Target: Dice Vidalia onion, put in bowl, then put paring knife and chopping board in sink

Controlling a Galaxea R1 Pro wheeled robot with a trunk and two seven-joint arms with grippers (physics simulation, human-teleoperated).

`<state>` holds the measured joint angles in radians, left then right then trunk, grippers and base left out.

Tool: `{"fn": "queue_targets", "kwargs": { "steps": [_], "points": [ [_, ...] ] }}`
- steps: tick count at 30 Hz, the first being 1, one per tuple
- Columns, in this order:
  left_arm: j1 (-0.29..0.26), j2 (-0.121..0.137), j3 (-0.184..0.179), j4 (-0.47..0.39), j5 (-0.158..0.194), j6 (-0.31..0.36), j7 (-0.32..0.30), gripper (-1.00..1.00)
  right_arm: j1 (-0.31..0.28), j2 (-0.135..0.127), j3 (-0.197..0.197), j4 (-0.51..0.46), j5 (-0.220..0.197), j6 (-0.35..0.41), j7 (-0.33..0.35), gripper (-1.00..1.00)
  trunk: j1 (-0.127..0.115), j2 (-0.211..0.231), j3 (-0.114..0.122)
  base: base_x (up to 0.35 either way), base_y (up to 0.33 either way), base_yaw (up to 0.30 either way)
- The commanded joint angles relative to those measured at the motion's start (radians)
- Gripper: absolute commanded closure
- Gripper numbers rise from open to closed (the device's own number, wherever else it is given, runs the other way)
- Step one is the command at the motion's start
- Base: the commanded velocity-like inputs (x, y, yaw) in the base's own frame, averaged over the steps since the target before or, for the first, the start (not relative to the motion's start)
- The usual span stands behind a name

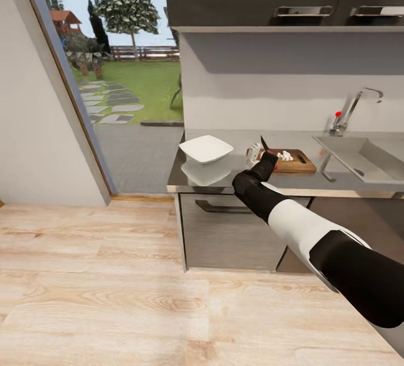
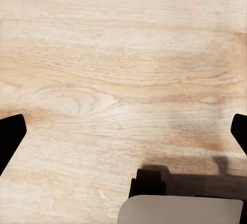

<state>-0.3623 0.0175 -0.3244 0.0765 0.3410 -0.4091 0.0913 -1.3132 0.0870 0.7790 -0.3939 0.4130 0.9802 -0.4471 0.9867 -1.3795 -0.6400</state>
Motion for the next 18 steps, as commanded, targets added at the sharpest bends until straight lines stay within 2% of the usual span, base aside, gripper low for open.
{"fn": "queue_targets", "kwargs": {
  "steps": [1, 18],
  "points": [
    [-0.001, -0.001, -0.008, 0.003, 0.004, -0.006, 0.002, -1.0, -0.001, -0.001, 0.009, 0.001, -0.008, 0.005, -0.005, 1.0, 0.0, -0.001, -0.001, 0.011, 0.012, 0.0],
    [-0.001, -0.001, -0.008, 0.003, 0.004, -0.006, 0.002, -1.0, -0.001, -0.004, 0.009, 0.043, -0.011, 0.002, -0.002, 1.0, 0.0, -0.001, -0.001, 0.001, 0.001, 0.0]
  ]
}}
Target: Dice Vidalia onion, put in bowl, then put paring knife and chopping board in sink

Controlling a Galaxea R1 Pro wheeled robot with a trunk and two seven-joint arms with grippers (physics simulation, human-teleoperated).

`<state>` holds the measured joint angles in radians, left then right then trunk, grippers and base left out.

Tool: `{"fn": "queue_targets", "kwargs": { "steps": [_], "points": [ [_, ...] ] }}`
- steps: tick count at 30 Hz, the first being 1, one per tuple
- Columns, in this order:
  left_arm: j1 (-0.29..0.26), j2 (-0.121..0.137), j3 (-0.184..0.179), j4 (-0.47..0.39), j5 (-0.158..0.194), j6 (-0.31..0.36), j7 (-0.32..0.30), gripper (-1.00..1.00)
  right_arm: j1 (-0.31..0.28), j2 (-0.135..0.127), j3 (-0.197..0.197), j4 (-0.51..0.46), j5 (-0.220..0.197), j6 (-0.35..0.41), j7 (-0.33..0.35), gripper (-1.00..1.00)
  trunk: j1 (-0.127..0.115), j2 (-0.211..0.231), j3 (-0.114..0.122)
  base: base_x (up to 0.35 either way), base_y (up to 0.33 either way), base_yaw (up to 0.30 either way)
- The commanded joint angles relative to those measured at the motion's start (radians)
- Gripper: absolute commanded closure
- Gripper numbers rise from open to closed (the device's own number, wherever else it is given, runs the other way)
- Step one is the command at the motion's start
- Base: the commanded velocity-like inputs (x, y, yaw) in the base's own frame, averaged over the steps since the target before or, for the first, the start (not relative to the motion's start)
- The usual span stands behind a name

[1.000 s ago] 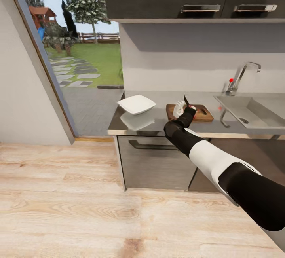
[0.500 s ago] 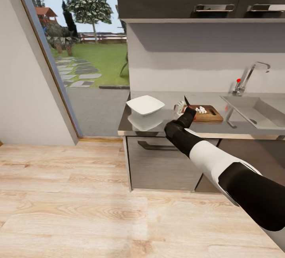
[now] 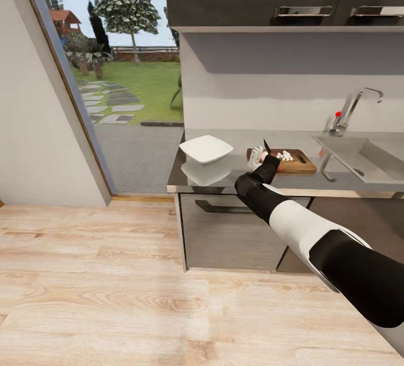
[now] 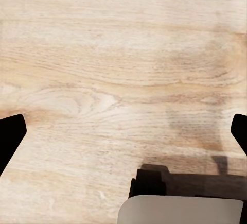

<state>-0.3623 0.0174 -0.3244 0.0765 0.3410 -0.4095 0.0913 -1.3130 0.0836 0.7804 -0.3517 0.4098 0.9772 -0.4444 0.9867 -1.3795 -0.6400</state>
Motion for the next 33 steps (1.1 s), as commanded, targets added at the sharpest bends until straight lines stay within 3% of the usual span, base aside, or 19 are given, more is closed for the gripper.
{"fn": "queue_targets", "kwargs": {
  "steps": [1, 11, 19, 23, 25, 26, 28, 30, 33],
  "points": [
    [-0.001, -0.001, -0.009, 0.003, 0.004, -0.006, 0.002, -1.0, -0.001, 0.0, 0.008, 0.003, -0.008, 0.005, -0.005, 1.0, 0.0, -0.001, -0.001, 0.0, 0.0, 0.0],
    [-0.001, -0.001, -0.009, 0.003, 0.004, -0.005, 0.002, -1.0, 0.0, 0.006, 0.008, 0.031, -0.009, 0.003, -0.003, 1.0, 0.0, -0.001, -0.001, 0.0, 0.0, 0.0],
    [-0.001, -0.001, -0.009, 0.003, 0.004, -0.006, 0.002, -1.0, 0.0, -0.005, -0.001, 0.015, -0.002, 0.003, -0.011, 1.0, 0.0, -0.001, -0.001, 0.0, 0.0, 0.0],
    [-0.001, -0.001, -0.009, 0.003, 0.004, -0.005, 0.002, -1.0, 0.0, -0.059, -0.003, -0.099, -0.002, 0.005, -0.018, 1.0, 0.0, -0.001, -0.001, 0.0, 0.0, 0.0],
    [-0.001, -0.001, -0.009, 0.003, 0.004, -0.005, 0.002, -1.0, 0.0, -0.103, -0.012, -0.237, -0.002, 0.008, -0.02, 1.0, 0.0, -0.001, -0.001, 0.0, 0.0, 0.0],
    [-0.001, -0.001, -0.009, 0.003, 0.004, -0.005, 0.002, -1.0, 0.0, -0.113, -0.03, -0.284, -0.002, 0.009, -0.02, 1.0, 0.0, -0.001, -0.001, 0.0, 0.0, 0.0],
    [-0.001, -0.001, -0.009, 0.003, 0.004, -0.005, 0.002, -1.0, 0.0, -0.127, -0.128, -0.383, -0.001, 0.01, -0.024, 1.0, 0.0, -0.001, -0.001, 0.0, 0.0, 0.0],
    [-0.001, -0.001, -0.009, 0.003, 0.004, -0.005, 0.002, -1.0, 0.0, -0.132, -0.268, -0.482, -0.001, 0.009, -0.042, 1.0, 0.0, -0.001, -0.001, 0.0, 0.0, 0.0],
    [-0.001, -0.001, -0.009, 0.003, 0.004, -0.005, 0.002, -1.0, 0.0, -0.135, -0.341, -0.537, -0.001, 0.005, -0.055, 1.0, 0.0, -0.001, -0.001, 0.0, 0.0, 0.0]
  ]
}}
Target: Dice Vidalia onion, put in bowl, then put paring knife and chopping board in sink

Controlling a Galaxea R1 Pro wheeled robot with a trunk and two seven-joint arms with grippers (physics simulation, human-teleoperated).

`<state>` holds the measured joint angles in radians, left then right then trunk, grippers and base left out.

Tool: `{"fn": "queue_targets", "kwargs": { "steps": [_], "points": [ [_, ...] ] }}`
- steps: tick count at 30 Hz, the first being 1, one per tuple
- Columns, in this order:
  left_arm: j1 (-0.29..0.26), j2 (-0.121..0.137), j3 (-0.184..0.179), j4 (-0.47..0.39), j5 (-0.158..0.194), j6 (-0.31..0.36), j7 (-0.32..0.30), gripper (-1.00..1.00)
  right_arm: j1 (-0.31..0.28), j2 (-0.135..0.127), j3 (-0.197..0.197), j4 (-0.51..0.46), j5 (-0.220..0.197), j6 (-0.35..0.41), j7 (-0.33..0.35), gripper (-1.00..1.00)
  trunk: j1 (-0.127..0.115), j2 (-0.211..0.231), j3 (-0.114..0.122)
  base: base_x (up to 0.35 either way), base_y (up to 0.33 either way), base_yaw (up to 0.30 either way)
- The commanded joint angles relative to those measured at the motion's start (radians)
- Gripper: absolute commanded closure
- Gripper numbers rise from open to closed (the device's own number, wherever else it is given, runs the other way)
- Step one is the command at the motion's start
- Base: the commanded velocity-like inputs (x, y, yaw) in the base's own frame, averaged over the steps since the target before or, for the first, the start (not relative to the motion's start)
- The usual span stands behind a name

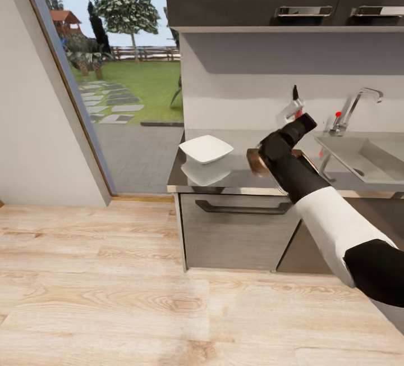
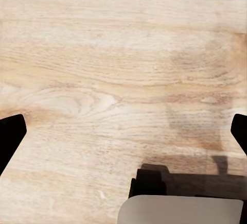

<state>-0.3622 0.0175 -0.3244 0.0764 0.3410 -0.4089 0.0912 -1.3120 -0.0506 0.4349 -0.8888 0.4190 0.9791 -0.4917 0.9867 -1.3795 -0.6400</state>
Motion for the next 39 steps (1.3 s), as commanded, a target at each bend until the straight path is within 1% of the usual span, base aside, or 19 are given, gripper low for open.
{"fn": "queue_targets", "kwargs": {
  "steps": [1, 2, 3, 5, 6, 7, 8, 9, 11, 12, 13, 15, 16, 18, 24, 28, 33, 37, 39],
  "points": [
    [-0.001, -0.001, -0.009, 0.003, 0.004, -0.006, 0.002, -1.0, -0.001, -0.003, -0.014, -0.018, -0.011, 0.0, -0.007, 1.0, 0.0, 0.0, -0.001, 0.0, 0.0, 0.0],
    [-0.001, -0.001, -0.009, 0.003, 0.004, -0.005, 0.002, -1.0, -0.001, -0.009, -0.053, -0.035, -0.013, -0.002, -0.002, 1.0, 0.0, 0.0, -0.001, 0.0, 0.0, 0.0],
    [-0.001, -0.001, -0.009, 0.003, 0.004, -0.005, 0.002, -1.0, -0.001, -0.015, -0.127, -0.05, -0.015, -0.008, 0.007, 1.0, 0.0, 0.0, -0.001, 0.0, 0.0, 0.0],
    [-0.001, -0.001, -0.009, 0.003, 0.004, -0.005, 0.002, -1.0, -0.001, -0.019, -0.323, -0.064, -0.021, -0.047, 0.071, 1.0, 0.0, 0.0, -0.001, 0.0, 0.0, 0.0],
    [-0.001, -0.001, -0.009, 0.003, 0.004, -0.006, 0.002, -1.0, -0.001, -0.022, -0.423, -0.067, -0.022, -0.07, 0.175, 1.0, 0.0, 0.0, -0.001, 0.0, 0.0, 0.0],
    [-0.001, -0.001, -0.009, 0.003, 0.004, -0.005, 0.002, -1.0, -0.001, -0.024, -0.453, -0.067, -0.02, -0.075, 0.239, 1.0, 0.0, 0.0, -0.001, 0.0, 0.0, 0.0],
    [-0.001, -0.001, -0.009, 0.003, 0.004, -0.005, 0.002, -1.0, -0.001, -0.033, -0.479, -0.068, -0.018, -0.079, 0.334, 1.0, 0.0, 0.0, -0.001, 0.0, 0.0, 0.0],
    [-0.001, -0.001, -0.009, 0.003, 0.004, -0.005, 0.002, -1.0, -0.001, -0.055, -0.493, -0.068, -0.019, -0.081, 0.419, 1.0, 0.0, 0.0, -0.001, 0.0, 0.0, 0.0],
    [-0.001, -0.001, -0.009, 0.003, 0.004, -0.005, 0.002, -1.0, -0.001, -0.099, -0.502, -0.067, -0.022, -0.079, 0.567, 1.0, 0.0, 0.0, -0.001, 0.0, 0.0, 0.0],
    [-0.001, -0.001, -0.009, 0.003, 0.004, -0.005, 0.002, -1.0, -0.001, -0.112, -0.505, -0.067, -0.021, -0.078, 0.641, 1.0, 0.0, 0.0, -0.001, 0.0, 0.0, 0.0],
    [-0.001, -0.001, -0.009, 0.003, 0.004, -0.005, 0.002, -1.0, -0.001, -0.123, -0.506, -0.067, -0.021, -0.078, 0.692, 1.0, 0.0, 0.0, -0.001, 0.0, 0.0, 0.0],
    [-0.001, -0.001, -0.009, 0.003, 0.004, -0.005, 0.002, -1.0, -0.001, -0.174, -0.507, -0.067, -0.02, -0.076, 0.836, 1.0, 0.0, 0.0, -0.001, 0.0, 0.0, 0.0],
    [-0.001, -0.001, -0.009, 0.003, 0.004, -0.005, 0.002, -1.0, -0.001, -0.188, -0.508, -0.068, -0.018, -0.076, 0.891, 1.0, 0.0, 0.0, -0.001, 0.0, 0.0, 0.0],
    [-0.001, -0.001, -0.009, 0.003, 0.004, -0.005, 0.002, -1.0, -0.001, -0.199, -0.508, -0.068, -0.015, -0.075, 0.933, 1.0, 0.0, 0.0, -0.001, 0.0, 0.0, 0.0],
    [-0.001, 0.0, -0.009, 0.003, 0.004, 0.002, 0.008, -1.0, 0.0, -0.205, -0.505, -0.061, -0.012, -0.074, 0.951, 1.0, 0.0, 0.0, -0.001, 0.0, 0.0, 0.0],
    [-0.001, -0.001, -0.009, 0.002, 0.004, 0.077, 0.005, -1.0, 0.003, -0.208, -0.506, -0.055, -0.012, -0.078, 0.951, 1.0, 0.0, 0.0, -0.001, 0.0, 0.0, 0.0],
    [-0.001, -0.001, -0.009, 0.002, 0.004, 0.094, 0.005, -1.0, 0.009, -0.212, -0.507, -0.053, -0.016, -0.088, 0.959, 1.0, 0.0, 0.0, -0.001, 0.0, 0.0, 0.0],
    [-0.001, -0.001, -0.009, 0.003, 0.004, 0.097, 0.005, -1.0, 0.023, -0.211, -0.506, -0.05, -0.018, -0.161, 0.962, 1.0, 0.0, 0.0, -0.001, 0.0, 0.0, 0.0],
    [-0.001, -0.001, -0.009, 0.003, 0.004, 0.097, 0.005, -1.0, 0.027, -0.212, -0.508, 0.009, -0.018, -0.221, 0.962, 1.0, 0.0, 0.0, -0.001, 0.0, 0.0, 0.0]
  ]
}}
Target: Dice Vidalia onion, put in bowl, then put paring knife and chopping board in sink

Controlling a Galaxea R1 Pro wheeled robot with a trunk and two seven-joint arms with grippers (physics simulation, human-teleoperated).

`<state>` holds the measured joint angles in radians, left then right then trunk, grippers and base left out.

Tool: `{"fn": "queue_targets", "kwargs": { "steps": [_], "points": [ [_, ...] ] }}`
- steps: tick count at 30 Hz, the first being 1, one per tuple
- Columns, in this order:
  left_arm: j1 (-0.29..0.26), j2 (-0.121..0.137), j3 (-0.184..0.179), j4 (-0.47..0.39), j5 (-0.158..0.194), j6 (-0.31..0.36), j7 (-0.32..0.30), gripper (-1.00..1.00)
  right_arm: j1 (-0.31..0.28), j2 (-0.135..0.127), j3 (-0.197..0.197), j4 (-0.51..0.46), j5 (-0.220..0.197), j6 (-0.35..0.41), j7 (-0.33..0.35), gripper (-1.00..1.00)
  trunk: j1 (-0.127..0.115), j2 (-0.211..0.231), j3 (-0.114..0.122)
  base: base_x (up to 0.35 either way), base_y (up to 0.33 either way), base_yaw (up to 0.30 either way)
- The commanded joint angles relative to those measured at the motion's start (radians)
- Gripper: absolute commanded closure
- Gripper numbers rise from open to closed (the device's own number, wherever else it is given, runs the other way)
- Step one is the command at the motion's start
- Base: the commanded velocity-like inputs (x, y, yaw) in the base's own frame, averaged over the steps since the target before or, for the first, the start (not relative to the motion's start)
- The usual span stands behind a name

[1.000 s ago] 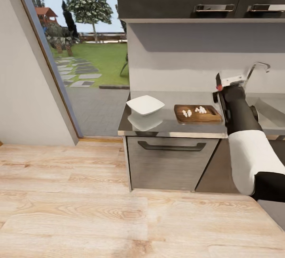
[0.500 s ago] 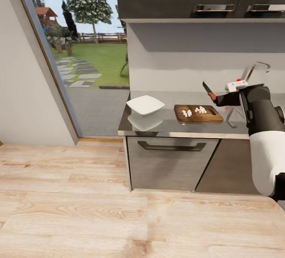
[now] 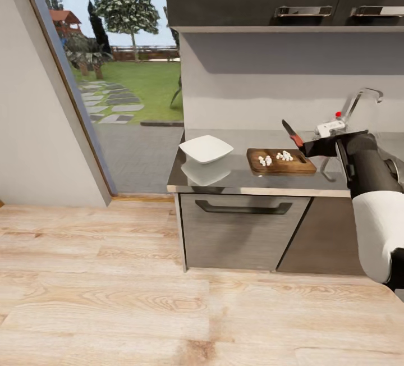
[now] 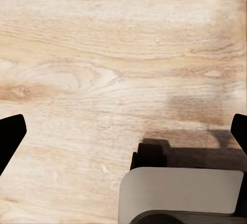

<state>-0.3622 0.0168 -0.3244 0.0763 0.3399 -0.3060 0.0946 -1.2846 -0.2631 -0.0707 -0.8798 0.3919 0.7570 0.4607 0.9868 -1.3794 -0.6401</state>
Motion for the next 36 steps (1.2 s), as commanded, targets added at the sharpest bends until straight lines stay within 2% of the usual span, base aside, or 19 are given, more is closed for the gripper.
{"fn": "queue_targets", "kwargs": {
  "steps": [1, 3, 6, 17, 36],
  "points": [
    [-0.001, -0.001, -0.008, 0.003, 0.005, -0.005, 0.001, -1.0, 0.0, 0.0, -0.003, 0.029, 0.01, -0.034, 0.009, 1.0, 0.0, -0.001, -0.001, 0.0, 0.0, 0.0],
    [-0.001, -0.004, -0.008, 0.004, 0.005, -0.006, 0.001, -1.0, 0.0, -0.001, -0.004, 0.073, 0.01, -0.121, 0.006, 1.0, 0.0, -0.001, -0.001, 0.0, 0.0, 0.0],
    [-0.001, -0.006, -0.008, 0.004, 0.005, -0.005, 0.001, -1.0, 0.0, -0.001, -0.004, 0.086, 0.01, -0.15, 0.003, 1.0, 0.0, -0.001, -0.001, 0.0, 0.0, 0.0],
    [-0.001, -0.006, -0.008, 0.004, 0.007, -0.005, 0.001, -1.0, 0.001, -0.002, -0.006, 0.096, 0.012, -0.162, 0.0, 1.0, 0.0, -0.001, -0.001, 0.0, -0.022, 0.0],
    [-0.001, -0.006, -0.008, 0.004, 0.006, -0.005, 0.0, -1.0, 0.001, -0.002, -0.008, 0.097, 0.012, -0.163, -0.001, 1.0, 0.0, -0.001, -0.001, 0.0, -0.305, 0.0]
  ]
}}
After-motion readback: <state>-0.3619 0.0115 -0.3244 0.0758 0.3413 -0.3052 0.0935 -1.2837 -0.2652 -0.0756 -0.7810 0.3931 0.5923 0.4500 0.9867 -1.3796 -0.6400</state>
